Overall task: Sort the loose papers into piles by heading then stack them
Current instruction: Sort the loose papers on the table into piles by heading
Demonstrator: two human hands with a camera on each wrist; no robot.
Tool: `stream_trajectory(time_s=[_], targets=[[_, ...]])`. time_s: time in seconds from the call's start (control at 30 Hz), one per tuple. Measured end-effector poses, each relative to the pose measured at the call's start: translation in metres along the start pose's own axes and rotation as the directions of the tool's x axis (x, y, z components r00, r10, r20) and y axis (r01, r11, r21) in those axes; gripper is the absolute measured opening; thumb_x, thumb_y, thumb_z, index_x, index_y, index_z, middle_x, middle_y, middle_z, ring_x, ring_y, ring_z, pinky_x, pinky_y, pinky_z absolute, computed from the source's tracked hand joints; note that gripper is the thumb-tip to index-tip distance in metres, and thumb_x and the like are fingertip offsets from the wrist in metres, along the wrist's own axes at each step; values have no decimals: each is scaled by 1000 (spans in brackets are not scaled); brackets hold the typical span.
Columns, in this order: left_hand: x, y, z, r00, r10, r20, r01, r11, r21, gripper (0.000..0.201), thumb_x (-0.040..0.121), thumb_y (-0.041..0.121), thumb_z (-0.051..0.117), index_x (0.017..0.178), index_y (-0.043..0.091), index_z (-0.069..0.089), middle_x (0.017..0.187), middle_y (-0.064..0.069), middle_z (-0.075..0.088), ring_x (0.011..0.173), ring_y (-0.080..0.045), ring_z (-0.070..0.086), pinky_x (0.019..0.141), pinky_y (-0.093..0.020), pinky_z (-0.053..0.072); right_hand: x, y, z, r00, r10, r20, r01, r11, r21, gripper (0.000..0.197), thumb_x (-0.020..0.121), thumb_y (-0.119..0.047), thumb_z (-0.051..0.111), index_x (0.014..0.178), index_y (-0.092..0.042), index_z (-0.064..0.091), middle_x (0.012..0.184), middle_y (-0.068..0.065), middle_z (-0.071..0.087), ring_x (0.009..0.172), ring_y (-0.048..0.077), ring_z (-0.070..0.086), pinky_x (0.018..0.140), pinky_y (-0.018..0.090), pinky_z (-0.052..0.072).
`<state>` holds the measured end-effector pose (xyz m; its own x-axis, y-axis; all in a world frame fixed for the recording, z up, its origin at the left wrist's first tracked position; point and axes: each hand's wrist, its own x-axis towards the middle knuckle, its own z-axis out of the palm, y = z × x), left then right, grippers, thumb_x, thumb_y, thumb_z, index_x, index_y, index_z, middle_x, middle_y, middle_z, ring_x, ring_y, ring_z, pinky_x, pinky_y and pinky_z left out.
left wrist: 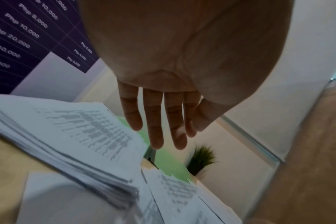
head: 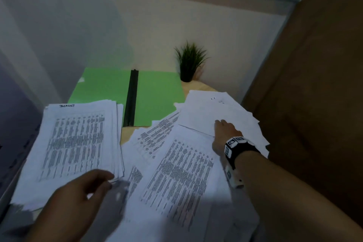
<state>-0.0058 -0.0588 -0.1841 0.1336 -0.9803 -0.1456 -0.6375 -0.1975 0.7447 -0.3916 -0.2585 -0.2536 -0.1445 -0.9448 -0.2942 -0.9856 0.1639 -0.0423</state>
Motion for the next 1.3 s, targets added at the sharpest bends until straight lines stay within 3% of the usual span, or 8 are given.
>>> stream_trajectory(time_s=[0.13, 0.27, 0.43, 0.6, 0.77, 0.93, 1.17, 1.3], targets=[[3, -6, 11, 998, -26, 58, 28, 999, -40, 39, 87, 23, 74, 90, 61, 63, 74, 28, 73, 79, 20, 63, 71, -2, 42, 16, 7, 6, 1000, -17, 23, 19, 996, -83, 64, 90, -34, 56, 148, -19, 34, 146, 8, 51, 130, 34, 53, 108, 50, 44], [14, -20, 13, 995, -83, 63, 87, 994, -61, 37, 88, 20, 75, 87, 57, 67, 75, 20, 76, 75, 6, 70, 83, -19, 50, 20, 10, 1, 997, -72, -18, 69, 985, -159, 43, 91, -25, 51, 134, -21, 47, 131, 9, 63, 115, 34, 64, 97, 43, 50], [19, -28, 17, 990, -108, 87, 116, 989, -93, 37, 88, 18, 74, 87, 55, 69, 76, 16, 77, 72, 9, 70, 73, -2, 43, 23, 12, -3, 993, -110, 35, 115, 976, -183, 60, 86, -29, 55, 144, -22, 41, 134, 7, 61, 120, 32, 62, 100, 42, 50], [17, -29, 18, 991, -115, 65, 121, 986, -111, 37, 89, 17, 74, 89, 54, 70, 76, 15, 77, 74, 2, 72, 74, -19, 51, 19, 16, -1, 982, -179, 63, 189, 943, -273, 41, 85, -19, 63, 122, -21, 46, 115, 8, 55, 103, 34, 63, 85, 41, 52], [17, -29, 18, 988, -139, 71, 147, 981, -125, 35, 90, 15, 73, 89, 50, 72, 77, 13, 78, 79, -5, 74, 97, -40, 53, 19, 19, 7, 971, -239, -6, 228, 935, -272, 40, 91, -15, 57, 128, -22, 43, 112, 9, 59, 97, 33, 63, 78, 39, 48], [22, -36, 22, 990, -128, 60, 135, 982, -133, 39, 89, 12, 73, 88, 51, 71, 74, 11, 78, 74, -2, 74, 80, -19, 53, 19, 25, 14, 970, -194, -145, 173, 974, -144, 28, 92, -10, 57, 119, -16, 54, 105, 9, 66, 94, 31, 68, 82, 38, 56], [28, -36, 23, 987, -141, 79, 152, 976, -157, 37, 88, 12, 74, 82, 49, 73, 74, 8, 78, 80, -15, 76, 97, -38, 53, 11, 29, 16, 927, 225, -301, -72, 893, 444, 25, 91, -2, 57, 99, -18, 74, 101, 10, 73, 91, 29, 67, 76, 24, 48], [31, -25, 21, 987, -112, 111, 130, 977, -167, 41, 90, 10, 71, 81, 50, 71, 74, 9, 78, 77, -9, 74, 94, -36, 50, -13, 15, -13, 892, 245, -381, 58, 772, 633, 20, 96, -6, 58, 96, -20, 73, 93, 5, 72, 88, 23, 65, 77, 23, 45]])
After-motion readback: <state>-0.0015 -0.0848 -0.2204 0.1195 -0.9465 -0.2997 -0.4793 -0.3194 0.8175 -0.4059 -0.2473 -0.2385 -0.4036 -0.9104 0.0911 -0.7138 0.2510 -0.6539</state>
